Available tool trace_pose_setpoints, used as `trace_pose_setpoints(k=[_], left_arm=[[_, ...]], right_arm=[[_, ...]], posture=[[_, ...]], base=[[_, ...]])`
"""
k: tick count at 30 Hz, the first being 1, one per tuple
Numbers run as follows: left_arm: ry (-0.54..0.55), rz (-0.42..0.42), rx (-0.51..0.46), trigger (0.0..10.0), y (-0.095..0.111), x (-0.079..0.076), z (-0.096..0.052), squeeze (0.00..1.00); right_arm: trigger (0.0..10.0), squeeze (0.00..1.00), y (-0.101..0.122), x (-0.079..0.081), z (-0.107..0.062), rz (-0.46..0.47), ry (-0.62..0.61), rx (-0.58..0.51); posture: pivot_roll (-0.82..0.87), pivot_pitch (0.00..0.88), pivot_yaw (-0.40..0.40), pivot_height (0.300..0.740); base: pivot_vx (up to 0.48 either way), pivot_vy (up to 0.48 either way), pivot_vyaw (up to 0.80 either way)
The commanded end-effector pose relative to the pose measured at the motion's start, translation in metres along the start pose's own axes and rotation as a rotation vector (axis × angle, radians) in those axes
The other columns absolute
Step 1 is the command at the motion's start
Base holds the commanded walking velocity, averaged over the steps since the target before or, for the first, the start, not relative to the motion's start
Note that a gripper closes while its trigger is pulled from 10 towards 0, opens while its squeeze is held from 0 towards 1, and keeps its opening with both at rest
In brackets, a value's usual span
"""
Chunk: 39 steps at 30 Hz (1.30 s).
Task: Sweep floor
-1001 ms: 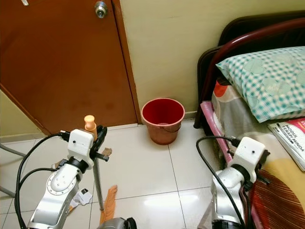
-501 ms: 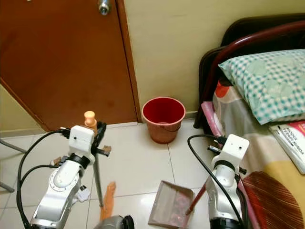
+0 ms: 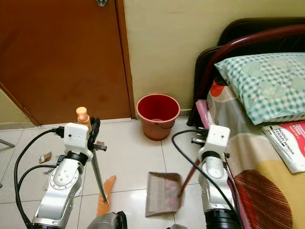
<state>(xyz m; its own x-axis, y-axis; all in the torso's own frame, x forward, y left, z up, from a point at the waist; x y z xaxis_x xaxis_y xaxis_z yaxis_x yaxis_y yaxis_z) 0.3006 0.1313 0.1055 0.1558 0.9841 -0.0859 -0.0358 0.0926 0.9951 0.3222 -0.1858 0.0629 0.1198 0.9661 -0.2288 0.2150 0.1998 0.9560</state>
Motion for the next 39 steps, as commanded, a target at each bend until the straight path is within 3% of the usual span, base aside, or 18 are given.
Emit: trace_pose_setpoints(k=[1, 4, 9, 17, 20, 22, 27, 29, 30, 35, 39], left_arm=[[0.009, 0.03, -0.022, 10.0, 0.009, 0.008, -0.001, 0.0], [0.009, 0.049, -0.029, 10.0, 0.015, 0.014, -0.001, 0.0], [0.011, 0.062, -0.052, 10.0, 0.027, 0.018, 0.005, 0.0], [-0.025, 0.097, -0.08, 10.0, 0.039, 0.017, 0.021, 0.0], [0.014, 0.077, -0.1, 10.0, 0.044, 0.021, 0.026, 0.0], [0.036, 0.069, -0.117, 10.0, 0.046, 0.021, 0.026, 0.0], [0.075, 0.107, -0.188, 10.0, 0.057, 0.019, 0.025, 0.0], [0.097, 0.165, -0.225, 10.0, 0.061, 0.021, 0.023, 0.0], [0.123, 0.183, -0.239, 10.0, 0.062, 0.025, 0.021, 0.0], [0.155, 0.161, -0.232, 10.0, 0.056, 0.025, 0.017, 0.0], [0.158, 0.204, -0.241, 10.0, 0.051, 0.022, 0.012, 0.0]], right_arm=[[10.0, 0.0, 0.015, 0.013, -0.004, 0.0, 0.05, -0.058], [10.0, 0.0, 0.015, 0.034, -0.01, 0.071, 0.125, -0.063], [10.0, 0.0, 0.015, 0.046, -0.017, 0.127, 0.158, -0.065], [10.0, 0.0, 0.036, 0.034, 0.001, 0.109, 0.138, -0.077], [10.0, 0.0, 0.036, 0.025, 0.009, 0.057, 0.081, -0.054], [10.0, 0.0, 0.039, 0.026, 0.009, 0.062, 0.118, -0.08], [10.0, 0.0, 0.037, 0.019, 0.012, 0.011, 0.103, -0.061], [10.0, 0.0, 0.037, 0.02, 0.014, 0.053, 0.128, -0.061], [10.0, 0.0, 0.046, 0.016, 0.016, 0.036, 0.103, -0.118], [10.0, 0.0, 0.043, 0.01, 0.017, 0.041, 0.115, -0.128], [10.0, 0.0, 0.04, 0.012, 0.016, 0.08, 0.143, -0.134]], posture=[[0.05, 0.114, 0.049, 0.74], [0.08, 0.122, 0.069, 0.74], [0.09, 0.13, 0.082, 0.74], [0.09, 0.114, 0.063, 0.74], [0.07, 0.084, 0.042, 0.74], [0.06, 0.062, 0.03, 0.74], [0.05, 0.011, 0.003, 0.74], [0.04, 0.0, -0.008, 0.74], [0.04, 0.0, -0.019, 0.74], [0.03, 0.0, -0.067, 0.74], [0.03, 0.0, -0.074, 0.74]], base=[[0.0, 0.0, 0.0], [0.0, 0.0, 0.0], [0.0, 0.0, 0.0], [0.0, 0.0, 0.0], [0.0, 0.0, 0.0], [0.0, 0.0, 0.0], [0.0, 0.0, 0.0], [0.0, 0.0, 0.0], [0.0, 0.0, 0.0], [0.0, 0.0, 0.0], [0.0, 0.0, 0.0]])
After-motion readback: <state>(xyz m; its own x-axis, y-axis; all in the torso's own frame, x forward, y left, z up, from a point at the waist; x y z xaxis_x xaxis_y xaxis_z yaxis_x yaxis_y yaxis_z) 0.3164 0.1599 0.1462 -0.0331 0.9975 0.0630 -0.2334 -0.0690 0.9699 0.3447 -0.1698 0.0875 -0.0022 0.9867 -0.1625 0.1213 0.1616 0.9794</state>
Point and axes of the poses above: a point about 5 cm out from each wrist's last joint towards the gripper, its own z axis pointing out of the wrist towards the gripper, its own y axis along the axis of the wrist's last joint, x = y × z, the point moved 4 cm from there along z, pointing out of the wrist towards the gripper, and after that the axes turned 13 degrees about -z, right-handed, at the moved point
